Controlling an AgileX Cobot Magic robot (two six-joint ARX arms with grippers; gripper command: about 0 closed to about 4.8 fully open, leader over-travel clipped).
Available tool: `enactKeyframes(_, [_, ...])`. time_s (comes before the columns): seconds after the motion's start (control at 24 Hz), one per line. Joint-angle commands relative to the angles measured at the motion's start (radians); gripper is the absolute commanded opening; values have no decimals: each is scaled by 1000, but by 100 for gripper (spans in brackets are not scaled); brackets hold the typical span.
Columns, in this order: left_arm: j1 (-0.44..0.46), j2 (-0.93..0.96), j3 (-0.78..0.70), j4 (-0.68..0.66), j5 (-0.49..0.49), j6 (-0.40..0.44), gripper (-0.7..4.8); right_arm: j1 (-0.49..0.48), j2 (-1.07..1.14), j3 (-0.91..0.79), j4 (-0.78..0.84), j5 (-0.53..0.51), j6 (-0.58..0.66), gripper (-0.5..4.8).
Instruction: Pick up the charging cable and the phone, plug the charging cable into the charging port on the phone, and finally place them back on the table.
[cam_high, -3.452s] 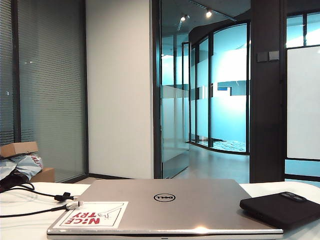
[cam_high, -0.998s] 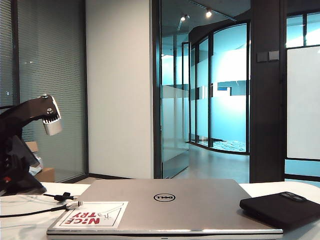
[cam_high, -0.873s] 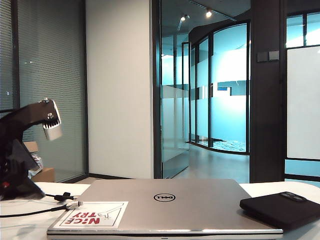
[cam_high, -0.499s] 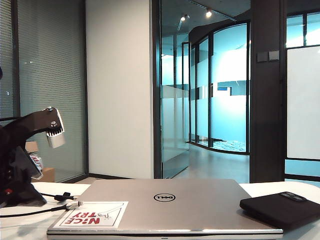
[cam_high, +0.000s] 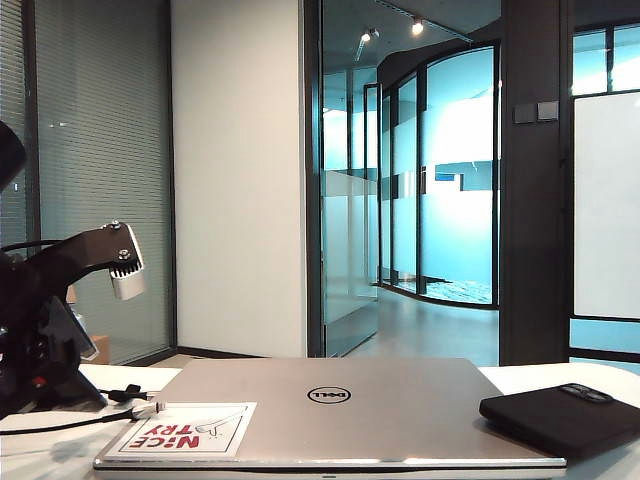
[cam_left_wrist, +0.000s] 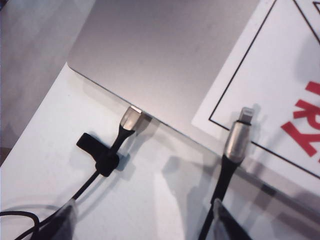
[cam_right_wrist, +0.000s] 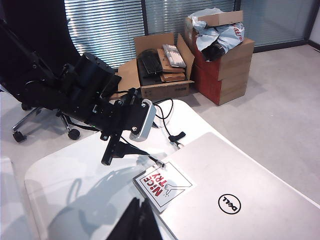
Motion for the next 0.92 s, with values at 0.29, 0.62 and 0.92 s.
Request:
enactKeyframes(0.29, [-72,-3,2,-2,7,58,345,-2,2,8,17,21,1,-2])
enactKeyframes(0.62, [-61,-3,0,-18,8,78,344,-2,1,8,17,20,1,-2])
enactKeyframes(0.92, [-47,27,1,-23,8,87,344,-2,1,8,17,20,1,-2])
